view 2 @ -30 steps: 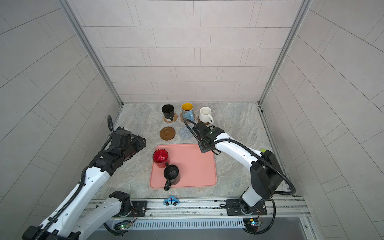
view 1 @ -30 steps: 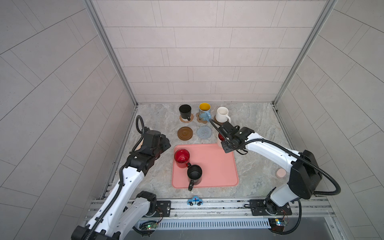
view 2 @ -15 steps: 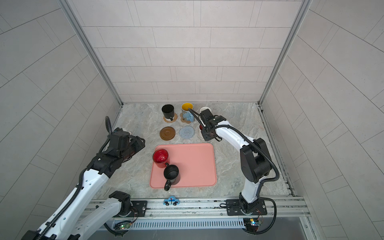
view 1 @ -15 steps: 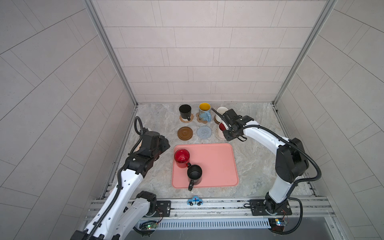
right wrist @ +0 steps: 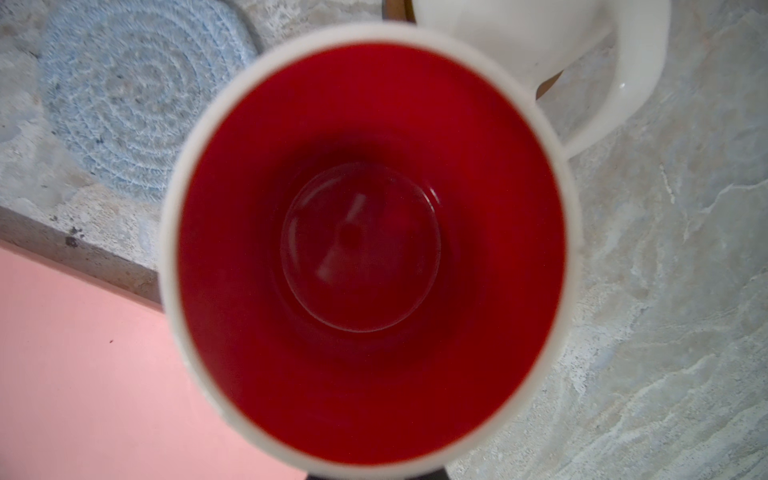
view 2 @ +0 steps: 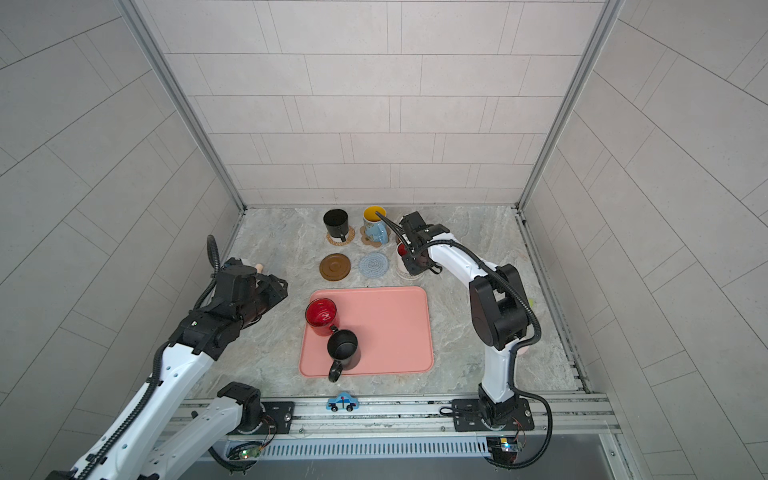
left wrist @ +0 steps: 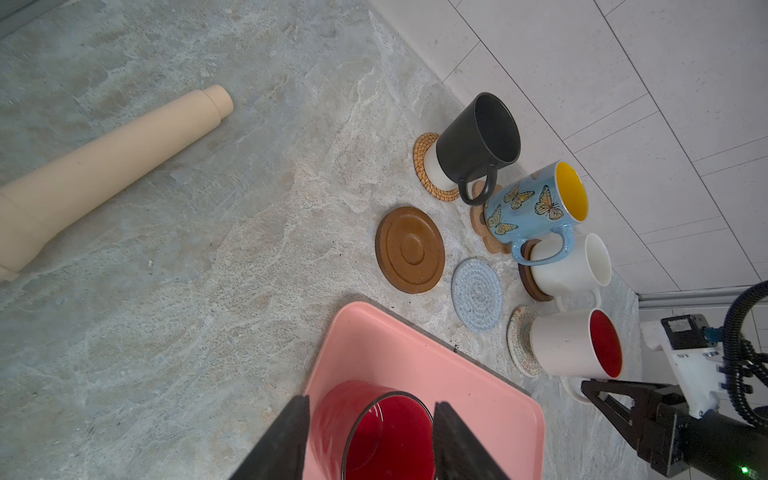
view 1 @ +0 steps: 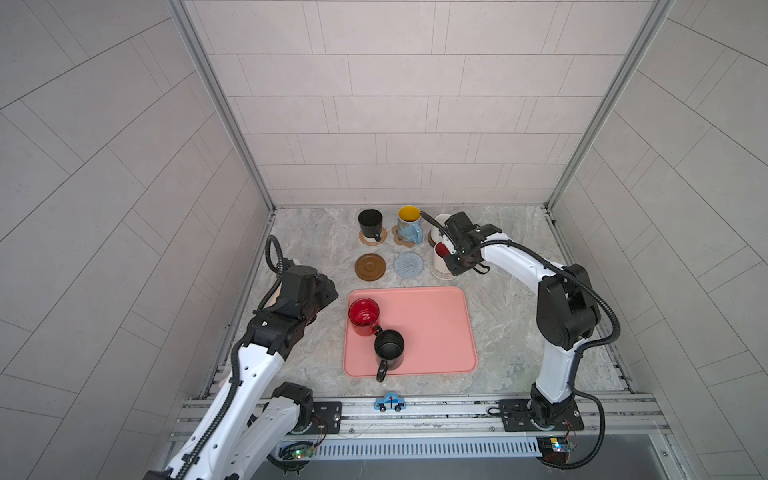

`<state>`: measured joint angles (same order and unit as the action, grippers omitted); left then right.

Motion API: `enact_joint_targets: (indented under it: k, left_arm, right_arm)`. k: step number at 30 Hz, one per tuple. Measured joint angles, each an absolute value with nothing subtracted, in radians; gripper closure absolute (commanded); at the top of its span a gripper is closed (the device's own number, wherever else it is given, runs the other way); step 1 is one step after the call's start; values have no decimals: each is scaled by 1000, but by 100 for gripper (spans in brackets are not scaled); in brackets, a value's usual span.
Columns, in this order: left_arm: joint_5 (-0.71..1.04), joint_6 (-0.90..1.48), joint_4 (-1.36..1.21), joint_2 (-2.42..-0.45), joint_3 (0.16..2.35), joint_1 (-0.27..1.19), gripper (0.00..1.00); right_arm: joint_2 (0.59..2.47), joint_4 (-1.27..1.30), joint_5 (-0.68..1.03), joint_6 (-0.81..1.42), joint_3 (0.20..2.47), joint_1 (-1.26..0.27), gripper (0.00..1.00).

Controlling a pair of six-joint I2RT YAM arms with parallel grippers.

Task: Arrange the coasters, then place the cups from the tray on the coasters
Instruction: 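Lower the white red-lined mug onto the speckled coaster with the right gripper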

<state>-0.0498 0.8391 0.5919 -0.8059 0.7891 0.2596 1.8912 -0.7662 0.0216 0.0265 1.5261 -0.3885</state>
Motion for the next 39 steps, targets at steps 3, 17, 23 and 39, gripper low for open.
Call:
enact_joint_targets:
  k: [3,17,23,39]
  left_arm:
    - [-49,839,593,-806,791,260,45]
    - [-48,839,596,-806,798,260,46]
    - [-49,839,598,-803,798,260,46]
    - [-49,849,600,-766,798,260,46]
  right_arm:
    - [1897,-765,23,26,1526,-384,93]
    - [1923,-725,29,26,1526,-368,93]
    - [1935,-712,37,26,1526,-368,93]
    - [1943,-675,37,14,1485,-359,92]
